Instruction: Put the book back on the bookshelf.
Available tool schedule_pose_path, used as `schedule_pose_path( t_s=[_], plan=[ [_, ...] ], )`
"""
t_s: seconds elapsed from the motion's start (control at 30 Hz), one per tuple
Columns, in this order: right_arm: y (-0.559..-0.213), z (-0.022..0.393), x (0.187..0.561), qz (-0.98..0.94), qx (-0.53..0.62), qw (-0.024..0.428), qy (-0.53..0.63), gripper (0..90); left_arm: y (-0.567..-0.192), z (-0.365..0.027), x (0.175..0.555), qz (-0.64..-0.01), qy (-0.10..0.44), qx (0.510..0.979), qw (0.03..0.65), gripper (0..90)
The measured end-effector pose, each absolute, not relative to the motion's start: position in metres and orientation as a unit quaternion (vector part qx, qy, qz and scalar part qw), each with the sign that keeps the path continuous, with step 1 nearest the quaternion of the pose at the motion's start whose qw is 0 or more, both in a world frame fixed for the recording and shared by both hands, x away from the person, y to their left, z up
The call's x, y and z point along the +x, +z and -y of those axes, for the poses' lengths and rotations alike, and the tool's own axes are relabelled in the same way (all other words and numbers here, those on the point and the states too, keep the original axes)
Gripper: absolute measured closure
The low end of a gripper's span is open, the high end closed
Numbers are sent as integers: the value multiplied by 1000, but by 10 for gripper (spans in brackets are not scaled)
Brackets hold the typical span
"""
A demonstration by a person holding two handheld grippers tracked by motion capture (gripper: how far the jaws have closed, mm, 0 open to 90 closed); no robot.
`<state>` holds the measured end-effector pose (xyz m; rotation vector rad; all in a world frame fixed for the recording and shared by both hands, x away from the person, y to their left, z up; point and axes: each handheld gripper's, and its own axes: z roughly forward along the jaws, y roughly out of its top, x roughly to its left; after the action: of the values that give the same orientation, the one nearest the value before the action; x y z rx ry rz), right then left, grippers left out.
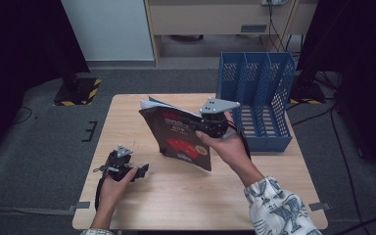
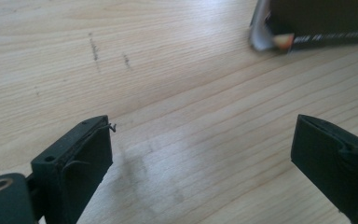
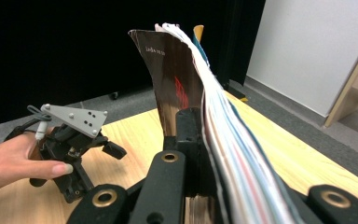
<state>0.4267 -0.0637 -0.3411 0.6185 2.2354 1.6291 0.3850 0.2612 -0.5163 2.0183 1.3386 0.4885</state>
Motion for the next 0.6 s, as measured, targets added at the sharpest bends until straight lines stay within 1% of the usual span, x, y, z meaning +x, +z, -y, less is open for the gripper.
schedule_pose_path(
  t_s=[0.17,0.37,0.6],
  plan=[
    [-338,67,430,-777,225,156,568,871,-524,-265,387,-523,185,774,304,52],
    [-333,69,433,-777,229,166,562,871,-525,-267,386,-525,189,774,299,52],
    [-326,69,436,-775,239,170,560,871,-529,-274,388,-544,198,763,286,49]
  ],
)
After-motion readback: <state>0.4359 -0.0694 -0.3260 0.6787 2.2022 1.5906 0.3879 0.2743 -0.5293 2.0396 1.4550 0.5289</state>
